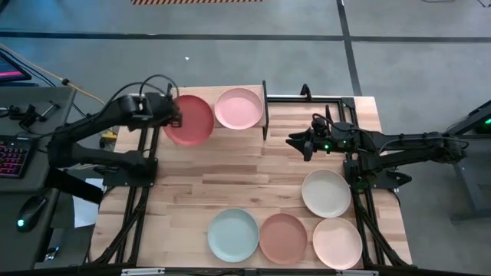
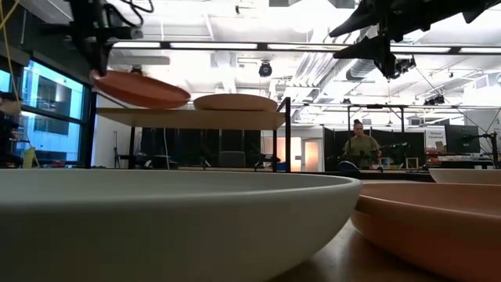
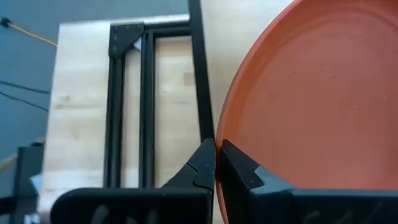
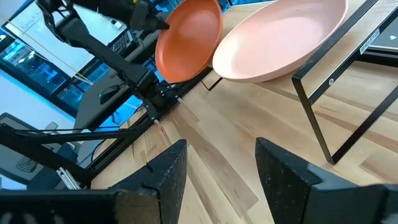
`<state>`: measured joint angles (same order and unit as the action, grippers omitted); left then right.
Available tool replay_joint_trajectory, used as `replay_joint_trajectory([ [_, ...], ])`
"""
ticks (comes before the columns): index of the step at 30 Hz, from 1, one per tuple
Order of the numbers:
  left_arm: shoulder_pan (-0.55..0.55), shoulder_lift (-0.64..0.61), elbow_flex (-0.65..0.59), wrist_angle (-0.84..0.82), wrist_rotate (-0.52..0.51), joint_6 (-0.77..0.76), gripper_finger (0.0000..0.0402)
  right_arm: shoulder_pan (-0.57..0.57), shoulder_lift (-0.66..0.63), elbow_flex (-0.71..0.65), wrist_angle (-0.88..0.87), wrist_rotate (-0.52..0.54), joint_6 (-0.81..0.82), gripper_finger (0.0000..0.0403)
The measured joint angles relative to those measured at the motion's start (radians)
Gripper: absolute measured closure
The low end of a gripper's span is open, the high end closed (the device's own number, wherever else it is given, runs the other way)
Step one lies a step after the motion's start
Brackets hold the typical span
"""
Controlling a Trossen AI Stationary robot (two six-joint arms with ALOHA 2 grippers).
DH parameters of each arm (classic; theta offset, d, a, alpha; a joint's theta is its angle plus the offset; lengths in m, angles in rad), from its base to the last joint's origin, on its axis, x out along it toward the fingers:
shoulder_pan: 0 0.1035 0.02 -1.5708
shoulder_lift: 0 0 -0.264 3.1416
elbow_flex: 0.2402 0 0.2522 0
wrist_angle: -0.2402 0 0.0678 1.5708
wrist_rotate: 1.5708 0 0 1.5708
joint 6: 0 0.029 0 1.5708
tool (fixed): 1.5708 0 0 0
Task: Place and stack plates onto a shelf
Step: Put the orange plate on the shelf
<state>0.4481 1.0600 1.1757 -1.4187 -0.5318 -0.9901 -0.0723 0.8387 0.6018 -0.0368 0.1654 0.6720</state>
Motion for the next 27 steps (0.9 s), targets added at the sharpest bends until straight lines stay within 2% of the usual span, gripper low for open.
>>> replay_joint_trajectory([
  [9, 0.149, 0.123, 0.153, 0.019, 0.004, 0.234, 0.0402, 0.0, 0.0, 0.0, -0.012, 0.0, 0.0, 0.0231],
  [18, 0.189, 0.194, 0.156, 0.043, 0.026, 0.294, 0.0402, 0.0, 0.0, 0.0, -0.012, 0.0, 0.0, 0.0231],
  [27, 0.195, 0.203, 0.156, 0.083, 0.025, 0.383, 0.0396, 0.0, 0.0, 0.0, -0.012, 0.0, 0.001, 0.0231],
])
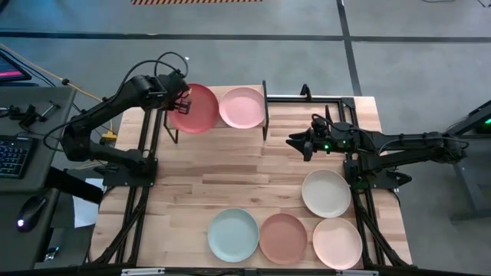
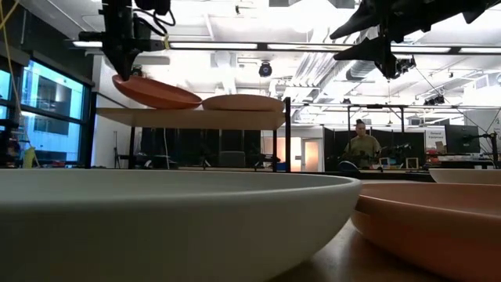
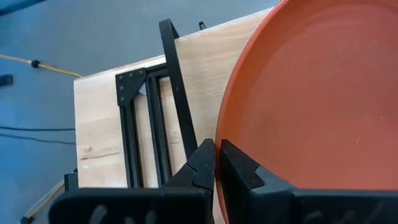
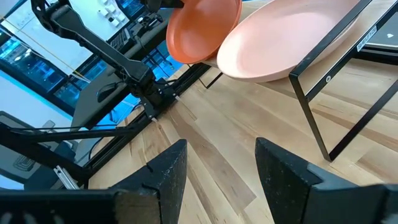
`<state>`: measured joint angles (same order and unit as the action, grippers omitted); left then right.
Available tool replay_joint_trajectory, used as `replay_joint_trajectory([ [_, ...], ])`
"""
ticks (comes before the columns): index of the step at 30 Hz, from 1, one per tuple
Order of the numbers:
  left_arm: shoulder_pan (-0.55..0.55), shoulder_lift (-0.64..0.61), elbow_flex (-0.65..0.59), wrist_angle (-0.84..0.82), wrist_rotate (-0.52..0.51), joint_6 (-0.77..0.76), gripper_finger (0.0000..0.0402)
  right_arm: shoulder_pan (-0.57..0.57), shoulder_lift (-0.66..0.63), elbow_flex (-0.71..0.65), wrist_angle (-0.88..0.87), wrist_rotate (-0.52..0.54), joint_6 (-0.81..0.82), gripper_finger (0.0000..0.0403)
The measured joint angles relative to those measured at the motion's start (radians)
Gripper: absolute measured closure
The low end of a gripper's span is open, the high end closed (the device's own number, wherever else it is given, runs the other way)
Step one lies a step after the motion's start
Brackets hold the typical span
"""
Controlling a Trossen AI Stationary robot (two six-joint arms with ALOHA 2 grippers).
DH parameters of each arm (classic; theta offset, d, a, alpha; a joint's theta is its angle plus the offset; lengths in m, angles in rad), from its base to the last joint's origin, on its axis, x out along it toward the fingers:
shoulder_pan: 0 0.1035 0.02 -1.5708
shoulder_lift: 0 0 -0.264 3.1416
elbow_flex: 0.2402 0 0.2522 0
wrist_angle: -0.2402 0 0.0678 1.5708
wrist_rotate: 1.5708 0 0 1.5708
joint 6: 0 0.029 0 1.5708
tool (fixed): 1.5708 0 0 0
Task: Place and stack plates onto a shelf
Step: Put the orange plate on the shelf, then stack the brown plate on top of the pink plate
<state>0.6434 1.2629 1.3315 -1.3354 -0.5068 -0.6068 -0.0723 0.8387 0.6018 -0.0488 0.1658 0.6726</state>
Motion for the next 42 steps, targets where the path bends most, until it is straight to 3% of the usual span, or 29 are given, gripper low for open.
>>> replay_joint_trajectory([
  [19, 0.0, 0.0, 0.019, 0.01, -0.036, 0.154, 0.0319, 0.0, 0.0, 0.0, 0.001, 0.0, 0.009, 0.0231],
  [27, -0.026, -0.036, 0.067, 0.065, 0.119, 0.247, 0.0313, 0.0, 0.0, 0.0, 0.01, 0.0, 0.012, 0.0231],
  [32, -0.118, -0.168, -0.054, 0.313, 0.3, 0.317, 0.0323, 0.0, 0.0, 0.0, 0.011, 0.0, 0.012, 0.0231],
  [37, -0.225, -0.367, -0.286, 0.696, 0.479, 0.302, 0.0331, 0.0, 0.0, 0.0, 0.024, 0.0, 0.009, 0.0231],
  [42, -0.335, -0.541, -0.573, 1.099, 0.528, 0.17, 0.0335, 0.0, 0.0, 0.0, 0.061, 0.0, 0.001, 0.0231],
])
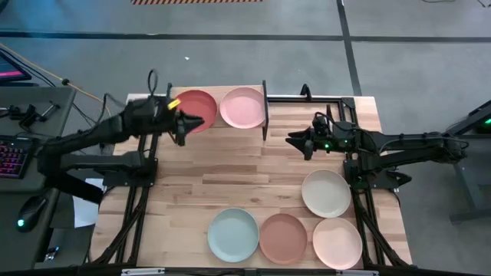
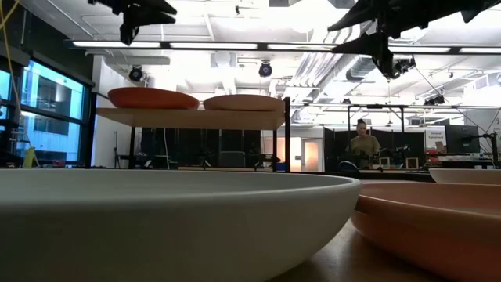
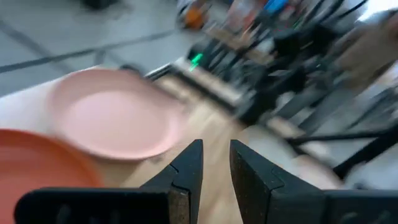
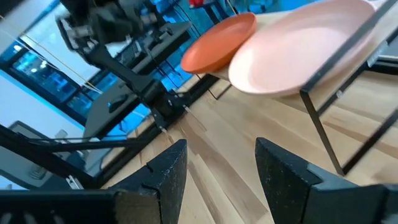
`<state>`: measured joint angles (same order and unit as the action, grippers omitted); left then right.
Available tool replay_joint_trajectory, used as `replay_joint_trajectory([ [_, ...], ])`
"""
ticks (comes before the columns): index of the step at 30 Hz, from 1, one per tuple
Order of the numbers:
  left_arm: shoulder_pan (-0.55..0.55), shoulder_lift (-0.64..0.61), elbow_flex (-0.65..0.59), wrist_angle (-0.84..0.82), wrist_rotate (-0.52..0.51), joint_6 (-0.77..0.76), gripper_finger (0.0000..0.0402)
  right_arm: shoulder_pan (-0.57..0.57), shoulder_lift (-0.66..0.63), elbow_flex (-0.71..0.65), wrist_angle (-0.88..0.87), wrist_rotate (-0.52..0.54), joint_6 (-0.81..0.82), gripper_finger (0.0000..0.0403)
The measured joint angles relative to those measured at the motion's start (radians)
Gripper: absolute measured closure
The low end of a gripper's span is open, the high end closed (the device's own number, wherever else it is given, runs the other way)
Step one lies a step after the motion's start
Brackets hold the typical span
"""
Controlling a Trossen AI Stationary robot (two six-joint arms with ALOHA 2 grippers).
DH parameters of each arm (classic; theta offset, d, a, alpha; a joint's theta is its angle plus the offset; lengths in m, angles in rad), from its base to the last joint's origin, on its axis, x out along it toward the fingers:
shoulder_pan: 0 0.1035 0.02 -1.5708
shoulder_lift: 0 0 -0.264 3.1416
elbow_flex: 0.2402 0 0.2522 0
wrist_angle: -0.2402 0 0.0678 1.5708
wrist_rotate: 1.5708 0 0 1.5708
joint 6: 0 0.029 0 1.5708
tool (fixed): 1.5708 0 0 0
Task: Place and stack plates onto a shelf
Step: Stack the brown plate on top of the pink plate
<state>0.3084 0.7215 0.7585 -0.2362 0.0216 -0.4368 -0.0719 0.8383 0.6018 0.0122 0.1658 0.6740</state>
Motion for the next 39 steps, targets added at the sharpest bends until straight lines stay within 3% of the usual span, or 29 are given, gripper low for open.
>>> replay_joint_trajectory([
  [4, -0.07, -0.089, -0.212, 0.3, -0.007, -0.104, 0.0334, 0.0, 0.0, 0.0, 0.041, 0.0, -0.013, 0.0231],
  [7, -0.101, -0.119, -0.301, 0.442, -0.008, -0.136, 0.0336, 0.0, 0.0, 0.0, 0.071, -0.009, -0.043, 0.0231],
  [18, -0.113, -0.127, -0.32, 0.441, -0.011, -0.068, 0.0339, 0.0, 0.0, 0.0, 0.087, -0.018, -0.056, 0.0231],
  [21, -0.113, -0.127, -0.32, 0.44, -0.011, -0.069, 0.0339, 0.004, 0.0, 0.023, 0.094, -0.115, 0.013, 0.0231],
  [24, -0.113, -0.127, -0.32, 0.44, -0.011, -0.083, 0.0339, 0.053, 0.021, 0.101, -0.016, -0.202, 0.052, 0.0231],
  [31, -0.113, -0.127, -0.32, 0.436, -0.011, -0.085, 0.0339, 0.257, 0.198, 0.304, -0.45, -0.238, 0.087, 0.0231],
  [39, -0.113, -0.127, -0.32, 0.436, -0.011, -0.085, 0.0339, 0.411, 0.46, 0.347, -0.561, -0.279, 0.133, 0.0231],
])
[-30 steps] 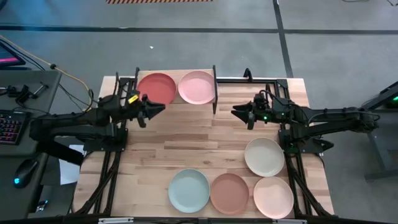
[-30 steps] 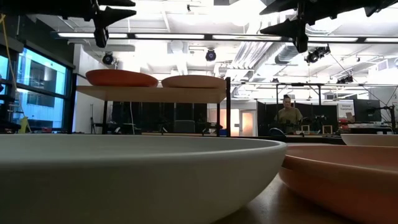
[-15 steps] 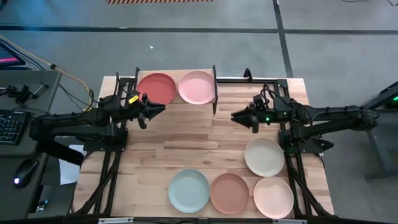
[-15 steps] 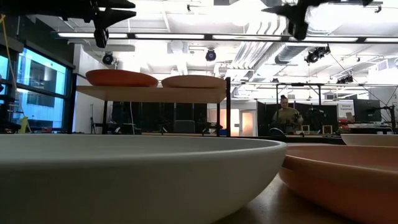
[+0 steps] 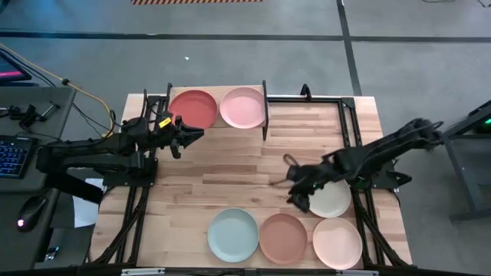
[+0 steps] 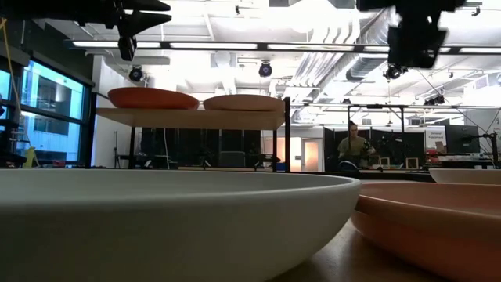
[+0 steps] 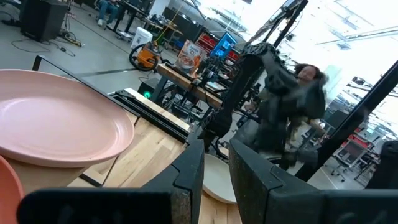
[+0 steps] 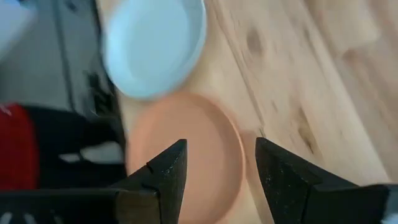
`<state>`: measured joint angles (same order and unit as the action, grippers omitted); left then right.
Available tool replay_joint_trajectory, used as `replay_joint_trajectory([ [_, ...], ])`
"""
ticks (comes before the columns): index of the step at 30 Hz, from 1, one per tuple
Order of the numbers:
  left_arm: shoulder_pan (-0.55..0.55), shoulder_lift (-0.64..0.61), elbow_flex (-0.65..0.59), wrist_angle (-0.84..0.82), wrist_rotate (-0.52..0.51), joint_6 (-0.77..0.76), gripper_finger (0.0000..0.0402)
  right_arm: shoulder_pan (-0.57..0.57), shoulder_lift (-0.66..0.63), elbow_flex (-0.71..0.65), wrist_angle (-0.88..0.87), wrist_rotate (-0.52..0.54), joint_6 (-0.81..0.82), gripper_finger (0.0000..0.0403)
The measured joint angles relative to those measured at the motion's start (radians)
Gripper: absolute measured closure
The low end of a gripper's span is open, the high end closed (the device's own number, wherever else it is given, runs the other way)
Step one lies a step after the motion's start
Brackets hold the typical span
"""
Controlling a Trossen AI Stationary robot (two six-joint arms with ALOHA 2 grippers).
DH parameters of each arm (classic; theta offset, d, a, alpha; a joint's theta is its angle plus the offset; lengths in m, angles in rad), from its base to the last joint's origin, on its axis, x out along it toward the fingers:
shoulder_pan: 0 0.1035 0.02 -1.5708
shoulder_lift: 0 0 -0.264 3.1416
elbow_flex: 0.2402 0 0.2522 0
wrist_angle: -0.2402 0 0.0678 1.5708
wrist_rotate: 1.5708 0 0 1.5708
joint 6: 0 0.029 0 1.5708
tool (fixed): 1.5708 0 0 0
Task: Place and stack plates onto a shelf
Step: Stack the brown plate on top of the pink plate
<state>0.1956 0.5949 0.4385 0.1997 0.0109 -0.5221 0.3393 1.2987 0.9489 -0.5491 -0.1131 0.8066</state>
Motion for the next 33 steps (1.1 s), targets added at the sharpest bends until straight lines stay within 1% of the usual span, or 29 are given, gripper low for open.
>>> replay_joint_trajectory([
  [6, 0.0, 0.0, 0.0, 0.0, 0.0, -0.001, 0.0339, 0.057, 0.18, 0.0, -0.003, -0.004, -0.073, 0.0231],
  [10, 0.0, 0.0, 0.0, 0.0, 0.0, 0.0, 0.0339, 0.089, 0.277, 0.0, -0.003, -0.007, -0.131, 0.0231],
  [13, 0.0, 0.0, 0.001, 0.0, 0.0, 0.0, 0.0339, 0.112, 0.331, 0.0, 0.016, -0.011, -0.138, 0.0231],
  [17, 0.0, 0.0, 0.001, -0.001, 0.0, 0.0, 0.0339, 0.142, 0.374, 0.0, 0.058, -0.021, -0.159, 0.0231],
  [20, 0.0, 0.0, 0.001, -0.001, 0.0, 0.001, 0.0339, 0.159, 0.4, 0.0, 0.052, 0.003, -0.158, 0.0231],
  [24, 0.0, 0.0, 0.001, -0.002, 0.0, 0.002, 0.0339, 0.166, 0.421, 0.0, 0.053, 0.008, -0.159, 0.0231],
  [26, 0.0, 0.0, 0.001, -0.002, 0.0, 0.002, 0.0339, 0.171, 0.424, 0.0, 0.056, 0.009, -0.175, 0.0238],
  [28, 0.0, 0.0, 0.001, -0.002, 0.0, 0.002, 0.0339, 0.176, 0.425, 0.0, 0.057, 0.018, -0.199, 0.0258],
  [29, 0.0, 0.0, 0.001, -0.002, 0.0, 0.002, 0.0339, 0.179, 0.424, 0.0, 0.056, 0.024, -0.211, 0.0276],
  [33, 0.0, 0.0, 0.001, -0.004, 0.0, 0.006, 0.0339, 0.176, 0.425, 0.0, 0.056, 0.025, -0.208, 0.0377],
])
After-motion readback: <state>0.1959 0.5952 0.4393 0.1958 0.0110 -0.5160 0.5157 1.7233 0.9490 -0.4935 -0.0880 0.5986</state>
